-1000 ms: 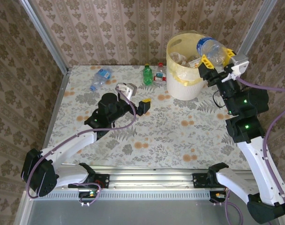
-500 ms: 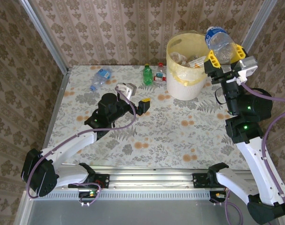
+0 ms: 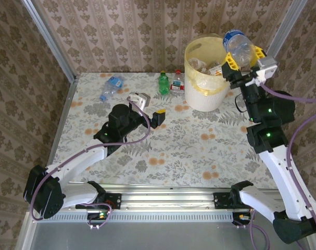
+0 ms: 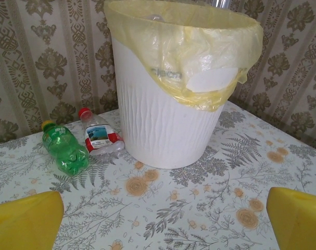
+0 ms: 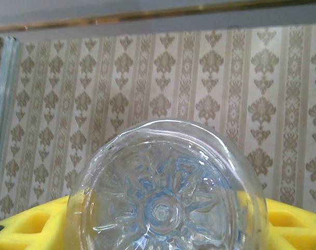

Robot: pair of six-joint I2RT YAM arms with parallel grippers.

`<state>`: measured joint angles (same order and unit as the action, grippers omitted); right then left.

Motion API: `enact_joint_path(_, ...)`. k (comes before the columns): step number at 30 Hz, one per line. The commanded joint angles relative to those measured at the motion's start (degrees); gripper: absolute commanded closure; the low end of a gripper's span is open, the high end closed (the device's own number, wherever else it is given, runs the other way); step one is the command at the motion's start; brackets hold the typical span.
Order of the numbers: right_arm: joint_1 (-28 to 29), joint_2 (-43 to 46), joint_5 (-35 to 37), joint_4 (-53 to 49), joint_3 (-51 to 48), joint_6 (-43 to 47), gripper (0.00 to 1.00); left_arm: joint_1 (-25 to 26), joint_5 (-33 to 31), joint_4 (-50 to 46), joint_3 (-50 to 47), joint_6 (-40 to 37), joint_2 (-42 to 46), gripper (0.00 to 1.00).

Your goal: Throw the plastic bottles in the bin

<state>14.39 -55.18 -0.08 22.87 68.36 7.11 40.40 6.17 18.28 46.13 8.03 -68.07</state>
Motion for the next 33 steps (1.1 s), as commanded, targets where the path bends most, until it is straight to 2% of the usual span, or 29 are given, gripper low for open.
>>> enact_joint_path(1, -1.49, -4.09, 2.67, -6.00, 5.74, -2.00, 0.53, -0.54, -0.15, 1.38, -0.35, 1.33, 0.51, 0.00)
enact_joint_path(4, -4.43, -11.68, 0.26, -20.44, 15.21, -6.23, 0.50, -0.74, -0.03, 1.15, 0.24, 1.46, -0.27, 0.00)
enact_joint_path(7, -7.04, -21.00, -4.09, -34.71, 25.85, -9.49, 0.43, -0.80, 0.34, 0.70, 1.10, 1.55, -1.29, 0.00)
enact_joint_path(10, -7.97, -30.57, -4.59, -47.23, 36.77, -11.83, 0.35, -0.86, 1.06, 1.11, 1.81, 2.21, -2.56, 0.00)
enact_joint_path(11, -8.05, -32.72, -4.33, -50.41, 39.86, -12.58, 0.29, -0.86, 1.47, 1.23, 2.02, 2.54, -3.13, 0.00)
enact_joint_path(12, -8.15, -34.53, -4.50, -52.91, 42.52, -13.76, 0.20, -0.94, 2.21, 1.13, 2.52, 2.79, -3.87, 0.00)
enact_joint_path(13, -8.24, -35.47, -5.00, -53.36, 43.89, -14.12, 0.12, -0.97, 2.76, 0.54, 3.13, 2.84, -4.43, 0.00)
enact_joint_path(18, -8.24, -32.31, -5.49, -49.60, 41.38, -14.85, 0.00, -0.99, 3.75, -0.76, 4.50, 3.22, -5.84, 0.00)
enact_joint_path(22, -8.22, -28.76, -7.73, -47.92, 38.92, -14.24, 0.00, -0.94, 3.33, -0.66, 4.34, 3.41, -5.43, 0.00)
enact_joint_path(33, -8.20, -26.05, -11.28, -49.68, 38.04, -13.83, 0.00, -0.95, 1.97, -2.87, 4.87, 3.87, -4.70, 0.00)
